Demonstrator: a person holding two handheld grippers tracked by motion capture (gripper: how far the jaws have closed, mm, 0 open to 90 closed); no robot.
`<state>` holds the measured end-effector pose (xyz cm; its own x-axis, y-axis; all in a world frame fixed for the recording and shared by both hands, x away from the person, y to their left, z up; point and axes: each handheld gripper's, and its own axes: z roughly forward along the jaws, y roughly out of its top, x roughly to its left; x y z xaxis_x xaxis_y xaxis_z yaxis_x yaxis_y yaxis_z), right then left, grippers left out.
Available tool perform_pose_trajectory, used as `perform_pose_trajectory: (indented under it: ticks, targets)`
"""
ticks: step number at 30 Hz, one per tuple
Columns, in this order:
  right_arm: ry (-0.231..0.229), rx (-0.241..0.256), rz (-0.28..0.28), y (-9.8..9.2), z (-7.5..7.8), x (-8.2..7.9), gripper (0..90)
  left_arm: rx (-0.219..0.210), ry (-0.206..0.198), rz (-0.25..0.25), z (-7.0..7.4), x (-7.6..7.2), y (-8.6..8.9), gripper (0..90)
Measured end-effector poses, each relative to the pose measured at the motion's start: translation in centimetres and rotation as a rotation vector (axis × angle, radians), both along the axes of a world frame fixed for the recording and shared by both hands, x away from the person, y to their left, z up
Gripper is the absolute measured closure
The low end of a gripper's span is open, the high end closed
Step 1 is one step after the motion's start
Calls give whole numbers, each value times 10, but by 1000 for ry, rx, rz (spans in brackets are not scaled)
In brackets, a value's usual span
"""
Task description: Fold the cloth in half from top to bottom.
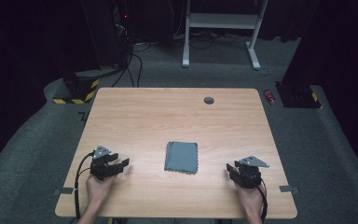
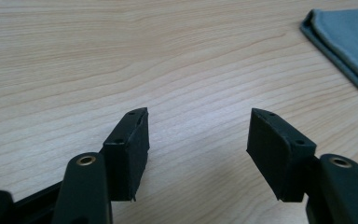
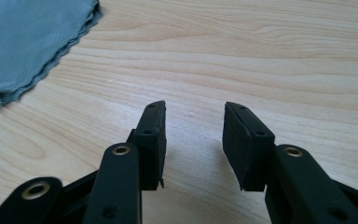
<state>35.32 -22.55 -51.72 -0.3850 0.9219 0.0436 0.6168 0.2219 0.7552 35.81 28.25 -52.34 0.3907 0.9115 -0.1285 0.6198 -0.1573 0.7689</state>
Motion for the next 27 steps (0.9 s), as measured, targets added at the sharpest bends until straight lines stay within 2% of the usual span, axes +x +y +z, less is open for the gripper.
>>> perform_pose_trajectory:
  ticks: [6,13,18,23,27]
  targets:
    - [-2,-43,-10,-1,-2,2,587,26,3,26,-4,0,1,389]
    - [-3,-58,-22,-2,-5,1,575,68,-13,29,-5,-1,-2,384]
    - [-6,-72,-22,-2,-5,1,553,135,-23,16,-5,-2,-9,355]
    - [1,-68,-8,-1,-6,2,471,140,-22,10,-5,-1,-10,329]
    - [4,-68,-6,0,-6,2,458,132,-17,9,-5,-2,-10,316]
